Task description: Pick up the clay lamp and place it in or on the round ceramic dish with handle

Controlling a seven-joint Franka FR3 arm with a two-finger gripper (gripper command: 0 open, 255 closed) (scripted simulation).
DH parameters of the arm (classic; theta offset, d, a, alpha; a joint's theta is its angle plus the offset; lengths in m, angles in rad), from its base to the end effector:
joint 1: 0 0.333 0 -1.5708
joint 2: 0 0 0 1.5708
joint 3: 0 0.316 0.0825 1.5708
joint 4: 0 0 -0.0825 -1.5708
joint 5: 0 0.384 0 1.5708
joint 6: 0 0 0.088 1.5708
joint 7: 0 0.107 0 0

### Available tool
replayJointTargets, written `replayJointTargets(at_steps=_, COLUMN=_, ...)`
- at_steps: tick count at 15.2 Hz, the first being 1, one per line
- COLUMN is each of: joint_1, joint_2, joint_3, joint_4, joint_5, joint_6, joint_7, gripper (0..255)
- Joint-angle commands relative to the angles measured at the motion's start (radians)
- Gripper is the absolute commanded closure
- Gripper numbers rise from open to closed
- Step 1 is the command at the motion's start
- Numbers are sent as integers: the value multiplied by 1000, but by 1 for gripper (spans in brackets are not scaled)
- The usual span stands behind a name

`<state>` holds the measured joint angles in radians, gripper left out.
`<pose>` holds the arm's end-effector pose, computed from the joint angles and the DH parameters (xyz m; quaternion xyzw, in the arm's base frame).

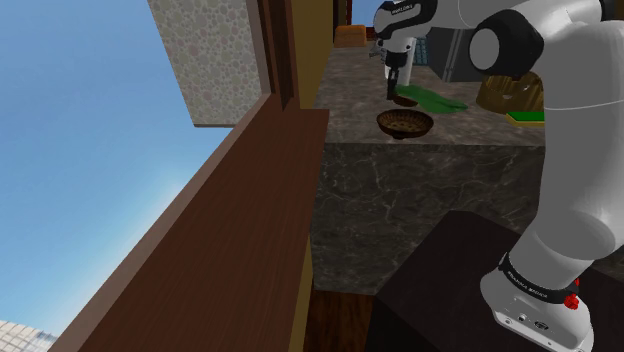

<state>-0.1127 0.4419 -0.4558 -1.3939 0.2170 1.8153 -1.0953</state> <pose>0.6122 -0.3056 0.4770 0.9666 0.2557 0.0162 0.0013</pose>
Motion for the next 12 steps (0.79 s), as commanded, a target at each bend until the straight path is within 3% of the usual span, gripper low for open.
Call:
replayJointTargets(at_steps=1, joint_1=-4, joint_2=0, joint_3=-1, joint_4=21, joint_5=-2, joint_6=-31, joint_7=1, gripper=255)
replayJointTargets(at_steps=12, joint_1=-29, joint_2=18, joint_3=-4, joint_4=198, joint_5=2, joint_6=-189, joint_7=10, gripper=255)
